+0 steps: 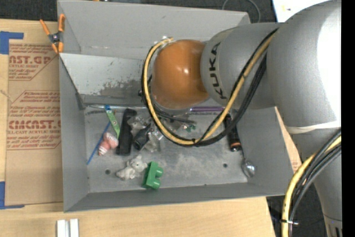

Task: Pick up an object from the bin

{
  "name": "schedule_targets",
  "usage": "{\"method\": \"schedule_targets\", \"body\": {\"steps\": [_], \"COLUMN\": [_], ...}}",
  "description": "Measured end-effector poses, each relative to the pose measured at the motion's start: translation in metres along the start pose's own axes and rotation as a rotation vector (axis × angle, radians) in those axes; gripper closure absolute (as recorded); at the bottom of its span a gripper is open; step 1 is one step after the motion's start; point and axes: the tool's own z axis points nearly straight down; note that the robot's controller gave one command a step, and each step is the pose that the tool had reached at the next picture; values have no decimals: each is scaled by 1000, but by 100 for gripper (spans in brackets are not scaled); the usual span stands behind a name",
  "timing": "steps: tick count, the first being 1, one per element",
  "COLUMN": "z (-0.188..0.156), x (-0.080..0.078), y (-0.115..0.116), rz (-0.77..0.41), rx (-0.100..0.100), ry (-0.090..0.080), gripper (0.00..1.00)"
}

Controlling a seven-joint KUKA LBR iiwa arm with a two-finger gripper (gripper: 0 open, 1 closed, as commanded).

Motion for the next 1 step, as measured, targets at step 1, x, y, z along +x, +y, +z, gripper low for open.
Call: {"method": "schedule_targets", "body": {"steps": [1], "z": [-57], "x": [16], "y": [13], "rz": [55], "rx": [-7], "ry": [6], "gripper": [100]}}
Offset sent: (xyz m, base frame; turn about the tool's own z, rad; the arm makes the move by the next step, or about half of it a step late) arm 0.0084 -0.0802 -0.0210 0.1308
